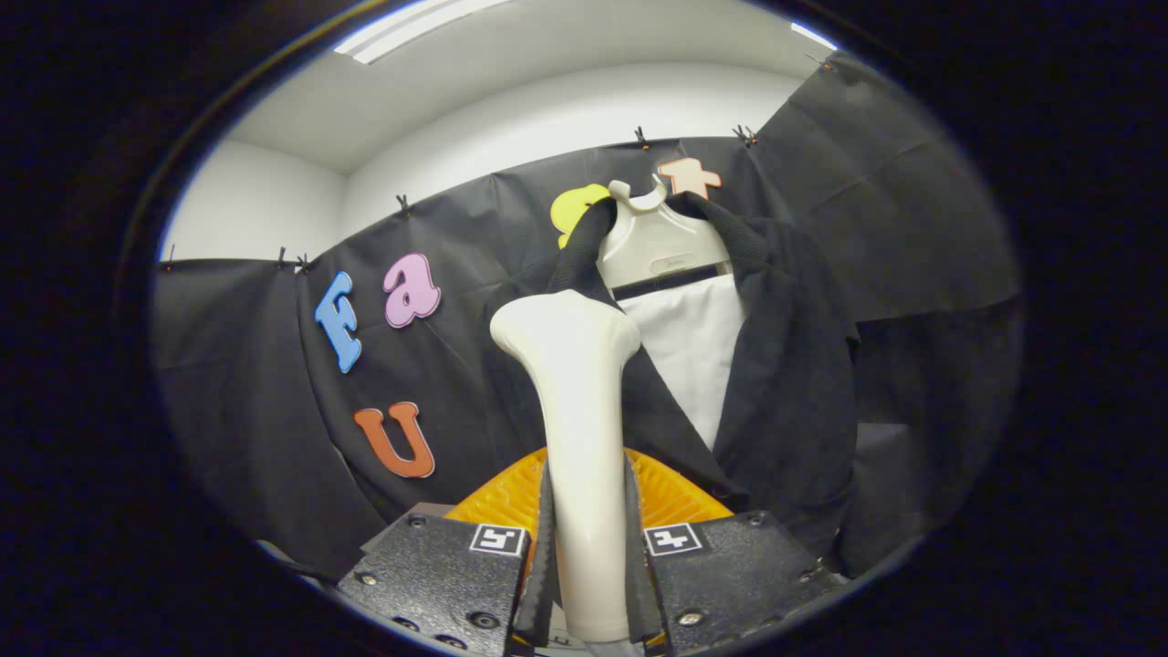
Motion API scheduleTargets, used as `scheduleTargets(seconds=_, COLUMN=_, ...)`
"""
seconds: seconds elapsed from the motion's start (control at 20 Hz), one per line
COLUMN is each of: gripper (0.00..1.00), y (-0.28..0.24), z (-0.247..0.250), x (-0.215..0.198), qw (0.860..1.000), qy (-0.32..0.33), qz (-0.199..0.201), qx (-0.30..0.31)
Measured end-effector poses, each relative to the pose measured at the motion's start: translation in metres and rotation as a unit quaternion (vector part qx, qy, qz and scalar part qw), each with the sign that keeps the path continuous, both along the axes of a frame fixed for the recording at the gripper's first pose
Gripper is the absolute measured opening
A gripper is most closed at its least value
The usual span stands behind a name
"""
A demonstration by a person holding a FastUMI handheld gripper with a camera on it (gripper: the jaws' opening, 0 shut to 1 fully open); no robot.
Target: Iron the clothes twice with a garment steamer, once on the left side and once on the right side.
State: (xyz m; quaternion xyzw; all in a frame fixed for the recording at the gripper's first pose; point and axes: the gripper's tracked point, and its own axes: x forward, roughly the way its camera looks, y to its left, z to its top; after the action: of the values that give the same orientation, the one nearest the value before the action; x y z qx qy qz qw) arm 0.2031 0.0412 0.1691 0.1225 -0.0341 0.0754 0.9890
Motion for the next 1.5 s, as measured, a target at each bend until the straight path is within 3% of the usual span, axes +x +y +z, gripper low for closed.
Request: scheduleTargets(seconds=1.5, gripper=0.34, y=-0.036, z=-0.230, x=-0.017, qw=0.988, qy=0.146, qz=-0.034, qx=-0.019)
